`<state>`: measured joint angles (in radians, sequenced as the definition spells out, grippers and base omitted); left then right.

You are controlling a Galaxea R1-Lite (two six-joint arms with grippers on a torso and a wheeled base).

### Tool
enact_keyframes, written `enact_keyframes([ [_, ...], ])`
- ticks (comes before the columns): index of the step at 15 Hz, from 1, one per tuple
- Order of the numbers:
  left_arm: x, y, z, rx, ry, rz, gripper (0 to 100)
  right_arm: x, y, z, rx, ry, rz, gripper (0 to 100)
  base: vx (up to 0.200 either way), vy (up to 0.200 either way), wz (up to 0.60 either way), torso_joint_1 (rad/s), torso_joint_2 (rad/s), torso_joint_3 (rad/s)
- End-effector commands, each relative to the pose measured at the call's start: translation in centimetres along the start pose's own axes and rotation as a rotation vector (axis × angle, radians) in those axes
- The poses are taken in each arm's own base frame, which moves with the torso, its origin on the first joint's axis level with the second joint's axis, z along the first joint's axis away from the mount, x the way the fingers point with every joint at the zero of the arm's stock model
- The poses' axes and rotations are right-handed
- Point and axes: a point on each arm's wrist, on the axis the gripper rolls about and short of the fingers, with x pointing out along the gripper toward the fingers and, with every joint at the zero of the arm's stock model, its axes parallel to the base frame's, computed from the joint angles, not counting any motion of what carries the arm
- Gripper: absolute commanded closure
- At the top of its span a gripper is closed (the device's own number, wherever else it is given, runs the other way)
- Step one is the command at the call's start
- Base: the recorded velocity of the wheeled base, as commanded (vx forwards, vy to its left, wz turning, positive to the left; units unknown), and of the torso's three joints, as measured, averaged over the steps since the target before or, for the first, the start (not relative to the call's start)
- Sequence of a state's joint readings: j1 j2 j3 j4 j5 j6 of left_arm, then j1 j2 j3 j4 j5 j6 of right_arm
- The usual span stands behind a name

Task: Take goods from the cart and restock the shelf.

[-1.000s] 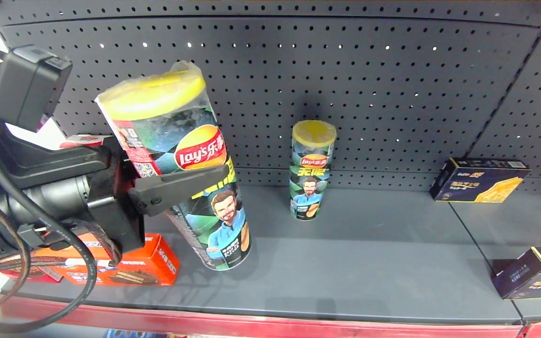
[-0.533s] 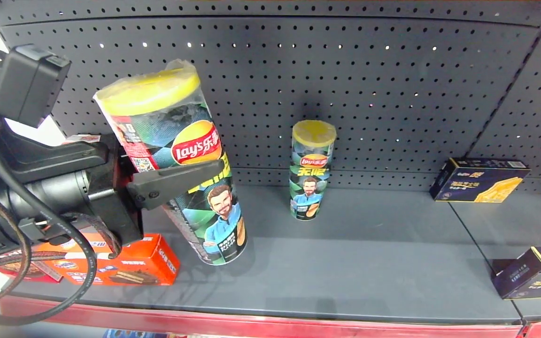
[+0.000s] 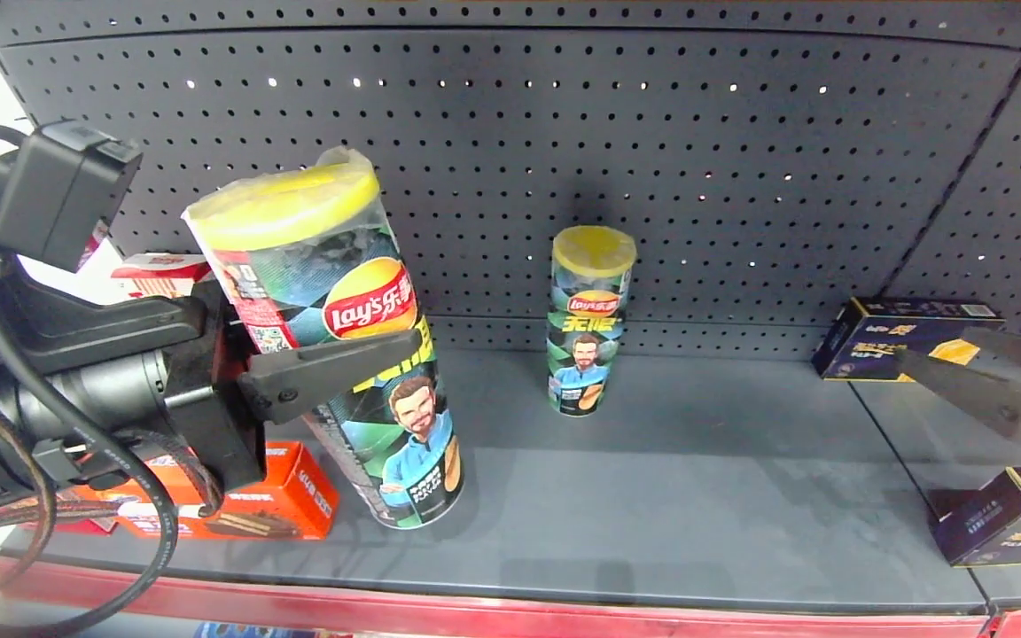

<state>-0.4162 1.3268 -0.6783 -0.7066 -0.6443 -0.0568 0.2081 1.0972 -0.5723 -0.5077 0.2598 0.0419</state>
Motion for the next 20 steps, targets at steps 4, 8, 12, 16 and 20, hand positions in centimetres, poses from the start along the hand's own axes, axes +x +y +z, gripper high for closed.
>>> enact_keyframes([
  [4,0.1,0.0,1.3,-0.013,-0.035,-0.010,100,10.6,-2.3,0.9,-0.105,0.065,0.213,0,0.000,0.000,0.00,0.000,0.00,0.000],
  [8,1.0,0.6,2.4,-0.007,-0.057,-0.032,100,15.5,-2.5,0.3,-0.210,0.062,0.445,0,0.000,0.000,0.00,0.000,0.00,0.000],
  [12,1.6,1.0,3.1,-0.007,-0.072,-0.048,100,18.5,-1.8,-0.2,-0.214,0.023,0.718,0,0.000,0.000,0.00,0.000,0.00,0.000],
  [16,1.7,1.1,3.2,-0.033,-0.076,-0.058,100,20.8,-1.5,-1.2,-0.220,0.016,0.777,0,0.000,0.000,0.00,0.000,0.00,0.000],
  [20,1.4,1.5,3.3,-0.031,-0.073,-0.061,100,23.2,-1.5,-2.9,-0.221,0.033,0.791,0,0.000,0.000,0.00,0.000,0.00,0.000],
])
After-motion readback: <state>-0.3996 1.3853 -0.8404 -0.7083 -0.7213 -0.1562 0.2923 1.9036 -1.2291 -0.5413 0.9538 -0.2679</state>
